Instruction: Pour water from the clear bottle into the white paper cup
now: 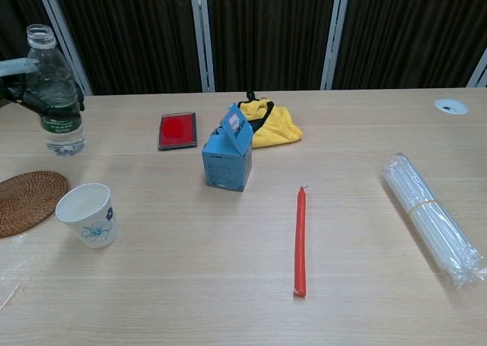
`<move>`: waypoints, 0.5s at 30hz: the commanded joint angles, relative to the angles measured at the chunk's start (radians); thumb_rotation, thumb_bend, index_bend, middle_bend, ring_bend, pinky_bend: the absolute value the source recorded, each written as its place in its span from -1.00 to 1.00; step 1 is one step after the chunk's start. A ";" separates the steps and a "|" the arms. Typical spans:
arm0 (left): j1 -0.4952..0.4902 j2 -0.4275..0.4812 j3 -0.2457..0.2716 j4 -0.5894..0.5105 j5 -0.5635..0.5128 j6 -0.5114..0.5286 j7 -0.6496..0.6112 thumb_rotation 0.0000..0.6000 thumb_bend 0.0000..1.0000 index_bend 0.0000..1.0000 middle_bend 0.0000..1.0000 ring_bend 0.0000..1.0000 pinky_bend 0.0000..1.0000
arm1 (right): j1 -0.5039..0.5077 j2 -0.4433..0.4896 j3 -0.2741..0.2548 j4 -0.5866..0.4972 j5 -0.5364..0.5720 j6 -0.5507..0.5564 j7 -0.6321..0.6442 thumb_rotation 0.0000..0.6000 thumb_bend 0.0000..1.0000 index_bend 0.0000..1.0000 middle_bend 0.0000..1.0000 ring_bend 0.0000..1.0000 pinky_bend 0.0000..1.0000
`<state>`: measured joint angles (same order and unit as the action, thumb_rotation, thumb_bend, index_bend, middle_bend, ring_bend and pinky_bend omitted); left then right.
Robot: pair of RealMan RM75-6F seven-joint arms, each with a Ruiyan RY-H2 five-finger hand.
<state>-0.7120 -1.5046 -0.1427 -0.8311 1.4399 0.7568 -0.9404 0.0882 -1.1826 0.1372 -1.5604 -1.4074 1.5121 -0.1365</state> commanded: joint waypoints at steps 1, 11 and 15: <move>0.032 0.057 0.055 -0.023 0.038 0.016 0.068 1.00 0.00 0.17 -0.09 -0.49 -0.37 | -0.001 0.000 -0.003 -0.004 -0.007 0.004 -0.006 1.00 -1.00 -1.00 -1.00 -1.00 -1.00; 0.079 0.104 0.151 -0.058 0.093 0.044 0.219 1.00 0.00 0.19 -0.07 -0.48 -0.36 | 0.001 0.001 -0.002 -0.019 -0.012 0.006 -0.011 1.00 -1.00 -1.00 -1.00 -1.00 -1.00; 0.082 0.102 0.169 -0.061 0.103 0.049 0.290 1.00 0.00 0.19 -0.07 -0.48 -0.36 | 0.002 0.003 -0.001 -0.019 -0.008 0.002 -0.010 1.00 -1.00 -1.00 -1.00 -1.00 -1.00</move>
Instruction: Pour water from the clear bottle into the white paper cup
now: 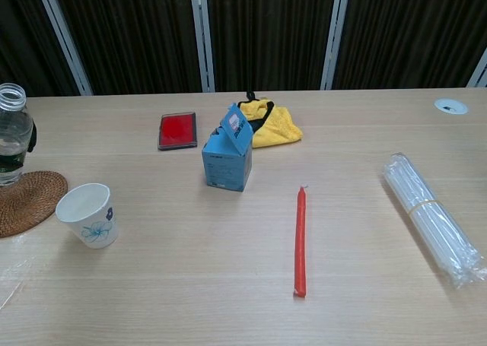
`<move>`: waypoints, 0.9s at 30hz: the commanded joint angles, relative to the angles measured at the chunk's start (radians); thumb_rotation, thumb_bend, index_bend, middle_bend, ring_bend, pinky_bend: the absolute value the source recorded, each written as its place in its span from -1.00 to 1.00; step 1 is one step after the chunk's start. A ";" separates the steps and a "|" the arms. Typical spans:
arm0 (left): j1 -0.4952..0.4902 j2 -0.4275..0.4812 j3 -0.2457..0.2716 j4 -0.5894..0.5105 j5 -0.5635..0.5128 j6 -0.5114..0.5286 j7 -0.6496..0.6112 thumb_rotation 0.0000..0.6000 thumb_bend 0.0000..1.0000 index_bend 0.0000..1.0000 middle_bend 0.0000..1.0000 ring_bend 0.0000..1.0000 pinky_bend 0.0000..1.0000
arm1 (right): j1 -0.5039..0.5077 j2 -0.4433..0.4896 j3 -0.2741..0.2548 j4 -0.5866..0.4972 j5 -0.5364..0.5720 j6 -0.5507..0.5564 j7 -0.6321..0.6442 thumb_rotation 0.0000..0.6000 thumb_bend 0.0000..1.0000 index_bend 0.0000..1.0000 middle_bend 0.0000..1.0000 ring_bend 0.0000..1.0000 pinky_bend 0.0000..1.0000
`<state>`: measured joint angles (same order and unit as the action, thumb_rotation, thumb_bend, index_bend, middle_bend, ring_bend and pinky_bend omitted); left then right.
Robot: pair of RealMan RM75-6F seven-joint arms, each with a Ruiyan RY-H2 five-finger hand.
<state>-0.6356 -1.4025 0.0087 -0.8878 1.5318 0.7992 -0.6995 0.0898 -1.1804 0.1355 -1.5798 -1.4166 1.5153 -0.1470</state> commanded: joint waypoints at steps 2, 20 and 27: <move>0.004 0.000 0.024 -0.006 0.015 0.006 0.085 1.00 0.00 0.19 -0.07 -0.48 -0.36 | 0.000 0.001 0.001 0.003 0.004 -0.002 0.001 1.00 -1.00 -1.00 -1.00 -1.00 -1.00; -0.041 -0.020 0.027 -0.022 0.016 -0.005 0.467 1.00 0.00 0.21 -0.06 -0.46 -0.35 | -0.007 0.012 0.010 0.007 0.026 -0.002 0.024 1.00 -1.00 -1.00 -1.00 -1.00 -1.00; -0.053 -0.037 0.030 0.003 0.015 -0.010 0.524 1.00 0.00 0.21 -0.06 -0.46 -0.33 | -0.008 0.011 0.014 0.012 0.034 -0.003 0.025 1.00 -1.00 -1.00 -1.00 -1.00 -1.00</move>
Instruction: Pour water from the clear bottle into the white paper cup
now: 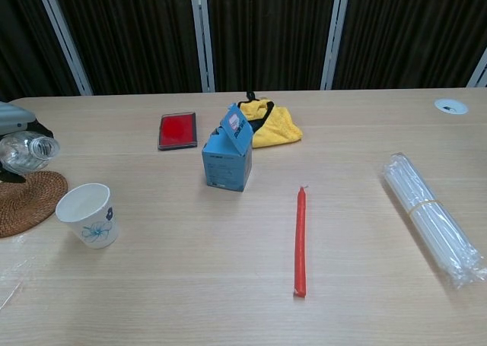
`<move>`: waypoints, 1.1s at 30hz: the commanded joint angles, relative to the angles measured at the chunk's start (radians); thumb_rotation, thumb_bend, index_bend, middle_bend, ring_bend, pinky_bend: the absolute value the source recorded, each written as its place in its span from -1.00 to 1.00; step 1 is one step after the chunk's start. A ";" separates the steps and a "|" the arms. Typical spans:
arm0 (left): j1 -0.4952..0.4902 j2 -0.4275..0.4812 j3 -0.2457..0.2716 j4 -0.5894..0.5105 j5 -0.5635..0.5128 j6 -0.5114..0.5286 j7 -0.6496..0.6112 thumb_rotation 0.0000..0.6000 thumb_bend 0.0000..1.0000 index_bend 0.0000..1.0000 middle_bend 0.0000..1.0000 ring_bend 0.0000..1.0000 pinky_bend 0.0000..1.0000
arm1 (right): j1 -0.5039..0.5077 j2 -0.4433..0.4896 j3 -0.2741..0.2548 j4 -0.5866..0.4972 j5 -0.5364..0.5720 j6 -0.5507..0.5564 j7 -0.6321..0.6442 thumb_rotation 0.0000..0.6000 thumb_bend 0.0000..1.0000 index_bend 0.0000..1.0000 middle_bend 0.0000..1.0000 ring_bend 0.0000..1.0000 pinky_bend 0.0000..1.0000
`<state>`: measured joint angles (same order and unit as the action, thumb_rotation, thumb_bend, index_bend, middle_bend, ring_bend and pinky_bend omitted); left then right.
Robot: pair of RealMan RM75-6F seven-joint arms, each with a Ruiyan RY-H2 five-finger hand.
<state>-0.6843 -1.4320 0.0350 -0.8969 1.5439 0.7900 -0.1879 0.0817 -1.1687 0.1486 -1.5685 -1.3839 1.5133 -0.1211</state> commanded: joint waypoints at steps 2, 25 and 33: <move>-0.007 -0.011 0.009 0.021 0.006 -0.005 0.022 1.00 0.01 0.21 -0.06 -0.46 -0.33 | 0.001 -0.001 0.001 0.001 0.003 -0.002 -0.003 1.00 -1.00 -1.00 -1.00 -1.00 -1.00; -0.031 -0.073 0.030 0.087 0.063 0.075 0.281 1.00 0.04 0.24 -0.04 -0.45 -0.25 | 0.002 0.004 0.005 0.004 0.020 -0.016 0.005 1.00 -1.00 -1.00 -1.00 -1.00 -1.00; -0.031 -0.093 0.047 0.116 0.097 0.121 0.342 1.00 0.05 0.24 -0.04 -0.45 -0.25 | 0.002 0.004 0.004 0.003 0.021 -0.018 0.003 1.00 -1.00 -1.00 -1.00 -1.00 -1.00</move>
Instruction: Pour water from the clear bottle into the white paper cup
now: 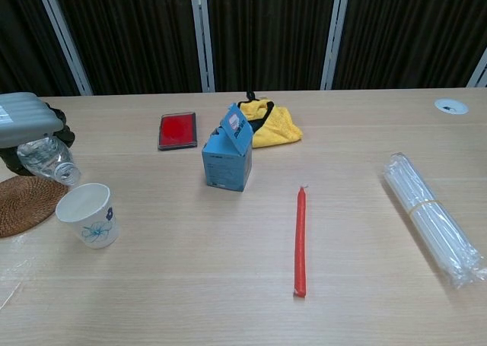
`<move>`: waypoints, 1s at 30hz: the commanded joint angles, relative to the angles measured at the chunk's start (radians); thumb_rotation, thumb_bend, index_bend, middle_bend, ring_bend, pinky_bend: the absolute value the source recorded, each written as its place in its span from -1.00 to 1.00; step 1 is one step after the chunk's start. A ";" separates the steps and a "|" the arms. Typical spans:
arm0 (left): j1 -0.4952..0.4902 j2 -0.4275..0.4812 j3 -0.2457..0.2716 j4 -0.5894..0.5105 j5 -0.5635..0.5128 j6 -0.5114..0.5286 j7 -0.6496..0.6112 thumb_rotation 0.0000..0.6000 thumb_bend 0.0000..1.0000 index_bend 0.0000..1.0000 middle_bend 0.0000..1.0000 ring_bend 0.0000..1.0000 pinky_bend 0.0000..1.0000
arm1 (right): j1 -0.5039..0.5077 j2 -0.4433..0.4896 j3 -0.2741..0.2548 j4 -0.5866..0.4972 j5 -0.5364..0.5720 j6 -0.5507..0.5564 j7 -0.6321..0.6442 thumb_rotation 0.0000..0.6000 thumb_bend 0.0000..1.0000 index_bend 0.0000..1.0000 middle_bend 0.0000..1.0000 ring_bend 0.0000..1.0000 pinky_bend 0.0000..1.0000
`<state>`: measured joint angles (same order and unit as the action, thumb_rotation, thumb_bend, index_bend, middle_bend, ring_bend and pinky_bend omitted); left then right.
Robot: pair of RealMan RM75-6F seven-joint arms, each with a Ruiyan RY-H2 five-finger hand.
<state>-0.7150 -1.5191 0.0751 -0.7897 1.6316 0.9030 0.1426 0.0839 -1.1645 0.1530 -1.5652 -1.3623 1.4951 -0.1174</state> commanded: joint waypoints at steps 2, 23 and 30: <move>0.001 -0.011 0.014 0.017 0.019 0.019 0.021 1.00 0.04 0.24 -0.04 -0.45 -0.25 | 0.000 0.000 0.000 0.000 0.000 0.000 -0.001 1.00 -1.00 -1.00 -1.00 -1.00 -1.00; 0.006 -0.035 0.039 0.091 0.055 0.087 0.021 1.00 0.04 0.24 -0.04 -0.44 -0.25 | 0.000 -0.001 0.001 0.001 0.004 0.000 -0.003 1.00 -1.00 -1.00 -1.00 -1.00 -1.00; 0.005 -0.038 0.041 0.098 0.060 0.101 0.018 1.00 0.05 0.24 -0.04 -0.45 -0.25 | 0.000 -0.001 0.001 0.001 0.005 0.000 -0.004 1.00 -1.00 -1.00 -1.00 -1.00 -1.00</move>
<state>-0.7100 -1.5564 0.1159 -0.6918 1.6918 1.0028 0.1614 0.0835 -1.1654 0.1539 -1.5642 -1.3575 1.4948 -0.1211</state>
